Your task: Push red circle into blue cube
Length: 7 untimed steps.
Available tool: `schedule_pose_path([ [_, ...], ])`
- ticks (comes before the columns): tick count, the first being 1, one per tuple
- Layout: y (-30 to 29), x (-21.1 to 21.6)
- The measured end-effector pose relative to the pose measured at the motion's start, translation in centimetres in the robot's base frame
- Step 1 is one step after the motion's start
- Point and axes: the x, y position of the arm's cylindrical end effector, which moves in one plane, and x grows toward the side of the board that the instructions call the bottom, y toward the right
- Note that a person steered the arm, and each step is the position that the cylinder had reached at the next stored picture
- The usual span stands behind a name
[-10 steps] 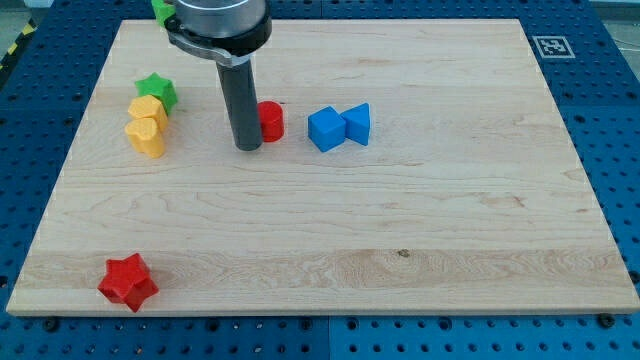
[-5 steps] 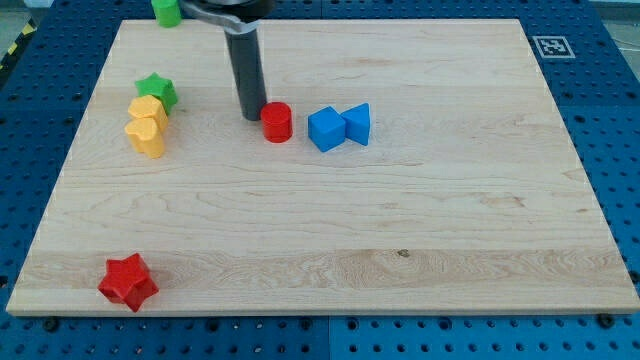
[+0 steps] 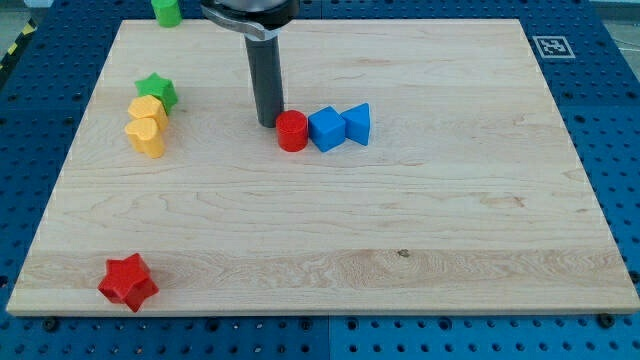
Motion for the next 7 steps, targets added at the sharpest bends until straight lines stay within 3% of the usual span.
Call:
schedule_pose_path([
  [7,-0.31,0.34],
])
